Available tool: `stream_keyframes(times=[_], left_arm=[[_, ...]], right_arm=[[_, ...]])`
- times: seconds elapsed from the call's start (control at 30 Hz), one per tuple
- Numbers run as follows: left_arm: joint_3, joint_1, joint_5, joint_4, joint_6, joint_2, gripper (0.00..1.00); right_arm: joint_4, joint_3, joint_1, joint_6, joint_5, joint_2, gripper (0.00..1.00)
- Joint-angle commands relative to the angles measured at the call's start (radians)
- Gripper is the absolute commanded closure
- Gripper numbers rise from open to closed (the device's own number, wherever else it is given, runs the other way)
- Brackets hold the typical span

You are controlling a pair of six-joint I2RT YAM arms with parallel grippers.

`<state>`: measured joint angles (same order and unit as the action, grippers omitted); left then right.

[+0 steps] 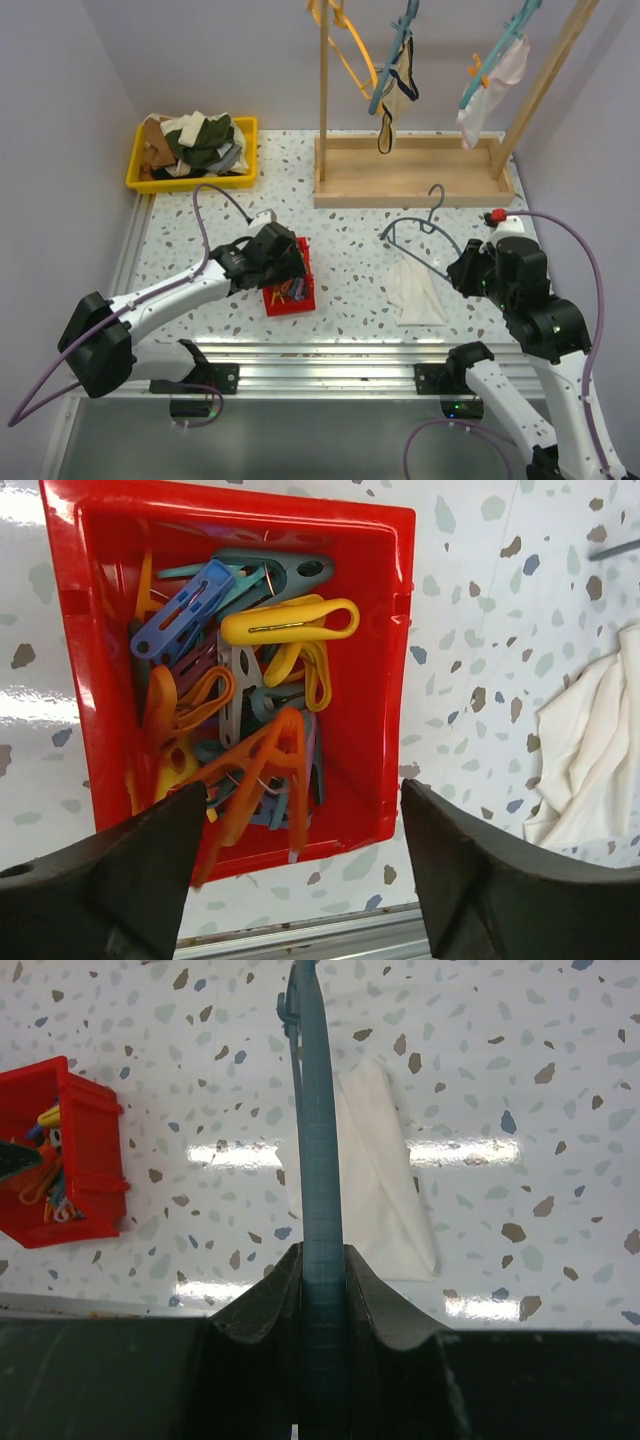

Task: Remove the underwear clipped to the hanger

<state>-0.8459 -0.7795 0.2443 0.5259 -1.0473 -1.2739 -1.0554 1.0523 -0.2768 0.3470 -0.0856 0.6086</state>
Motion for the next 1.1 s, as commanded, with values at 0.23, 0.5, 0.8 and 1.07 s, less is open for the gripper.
stream_keyframes(times=[0.23,0.5,0.8,1.07], left_arm=[[-0.133,0.005,0.066,0.088,0.029,0.018,0.0],[-0.208,0.005,0.066,0.085,0.07,0.077,0.0],[-0.209,0.005,0.032,0.063,0.099,0.097,0.0],[-0.217,0.006,0.023,0.069,0.112,0.107,0.0]], right_arm=[[0.018,0.19,-0.007,-0.081,0.041,0.054,1.0],[0.086,0.409,-0.058,-0.238,-0.089,0.146,1.0],[0.342,0.619,-0.088,-0.399,-0.315,0.316,1.0],[0.52,0.778,-0.088,-0.418,-0.384,0.537,1.0]])
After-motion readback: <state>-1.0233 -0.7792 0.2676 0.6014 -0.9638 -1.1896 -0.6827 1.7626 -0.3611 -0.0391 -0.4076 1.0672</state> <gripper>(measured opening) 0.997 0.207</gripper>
